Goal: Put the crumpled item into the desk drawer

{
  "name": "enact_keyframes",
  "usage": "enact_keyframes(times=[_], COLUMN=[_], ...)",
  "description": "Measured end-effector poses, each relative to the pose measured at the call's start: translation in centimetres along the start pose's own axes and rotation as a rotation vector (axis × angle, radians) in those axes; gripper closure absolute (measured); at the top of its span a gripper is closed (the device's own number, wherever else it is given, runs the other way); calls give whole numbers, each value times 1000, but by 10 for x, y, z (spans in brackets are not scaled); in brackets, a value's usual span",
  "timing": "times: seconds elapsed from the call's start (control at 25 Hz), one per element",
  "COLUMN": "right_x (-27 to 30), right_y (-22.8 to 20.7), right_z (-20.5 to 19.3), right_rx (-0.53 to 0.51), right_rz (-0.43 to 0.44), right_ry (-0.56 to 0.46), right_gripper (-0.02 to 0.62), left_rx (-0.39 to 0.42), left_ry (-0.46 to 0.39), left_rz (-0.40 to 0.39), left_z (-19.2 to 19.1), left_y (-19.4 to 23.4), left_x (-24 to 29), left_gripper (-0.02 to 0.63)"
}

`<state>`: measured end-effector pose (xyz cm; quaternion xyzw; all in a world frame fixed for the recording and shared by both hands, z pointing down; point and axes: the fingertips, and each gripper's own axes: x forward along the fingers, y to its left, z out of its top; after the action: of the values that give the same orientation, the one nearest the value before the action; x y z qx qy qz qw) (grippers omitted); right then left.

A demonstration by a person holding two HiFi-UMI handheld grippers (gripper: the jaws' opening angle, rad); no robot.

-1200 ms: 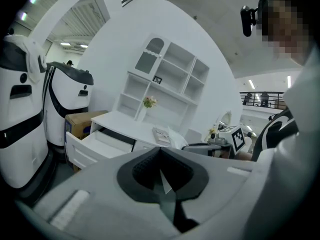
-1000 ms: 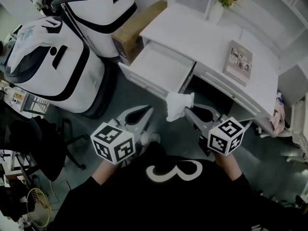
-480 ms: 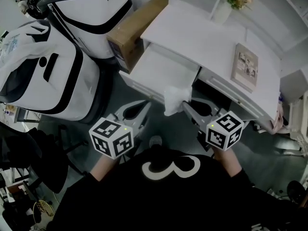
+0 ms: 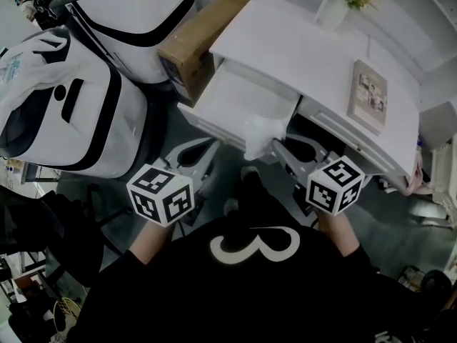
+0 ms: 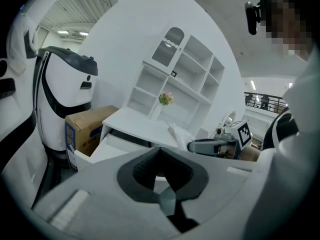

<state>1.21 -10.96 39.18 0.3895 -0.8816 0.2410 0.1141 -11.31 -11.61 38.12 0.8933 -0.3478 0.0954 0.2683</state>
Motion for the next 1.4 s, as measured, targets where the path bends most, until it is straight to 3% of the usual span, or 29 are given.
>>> enact_keyframes(times=[0.4,0.76,1.4], right_x=[37,92,168], right_y=[-46,-103,-172], right_z=[16,19,-44], right_rx=[44,72,-47], right_rz=[23,22,-32], right_ry=[11,87,334], right_gripper=[549,549,548], left_rx=[-18,-65,-150], left_ry=[15,42,92], left_rz=[59,87,140], left_z=[17,30,25], left_y=[29,63,114], left_x=[30,78,120], left_gripper=[597,597,597])
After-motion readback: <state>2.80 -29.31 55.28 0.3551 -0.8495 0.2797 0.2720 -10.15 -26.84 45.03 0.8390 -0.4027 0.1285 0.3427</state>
